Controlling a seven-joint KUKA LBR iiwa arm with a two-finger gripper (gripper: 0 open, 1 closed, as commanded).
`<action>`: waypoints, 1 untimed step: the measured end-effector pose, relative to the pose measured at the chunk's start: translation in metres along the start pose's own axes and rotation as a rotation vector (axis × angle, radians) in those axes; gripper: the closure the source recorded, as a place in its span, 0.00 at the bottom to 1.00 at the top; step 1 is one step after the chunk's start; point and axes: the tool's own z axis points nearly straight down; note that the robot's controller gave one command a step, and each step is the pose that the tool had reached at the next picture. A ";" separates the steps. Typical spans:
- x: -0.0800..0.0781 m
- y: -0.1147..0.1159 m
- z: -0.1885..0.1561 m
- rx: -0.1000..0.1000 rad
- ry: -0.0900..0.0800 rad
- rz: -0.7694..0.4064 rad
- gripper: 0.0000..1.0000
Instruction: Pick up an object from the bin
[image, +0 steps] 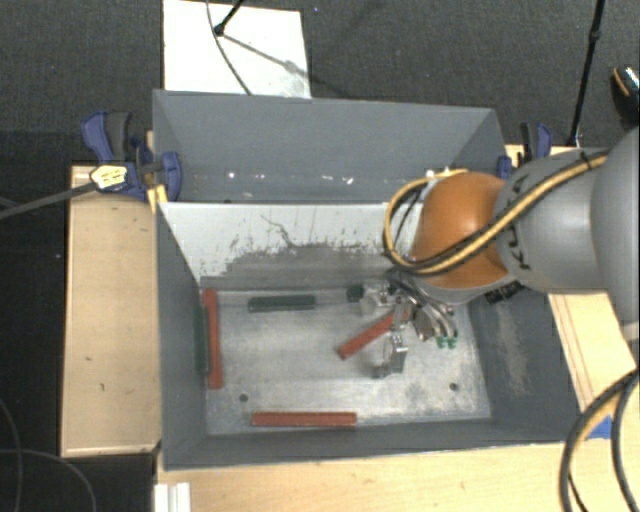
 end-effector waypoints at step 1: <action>0.000 0.000 0.000 0.000 0.000 0.001 1.00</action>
Offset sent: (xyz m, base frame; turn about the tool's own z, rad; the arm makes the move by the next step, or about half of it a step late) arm 0.0000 0.0000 0.0000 0.0000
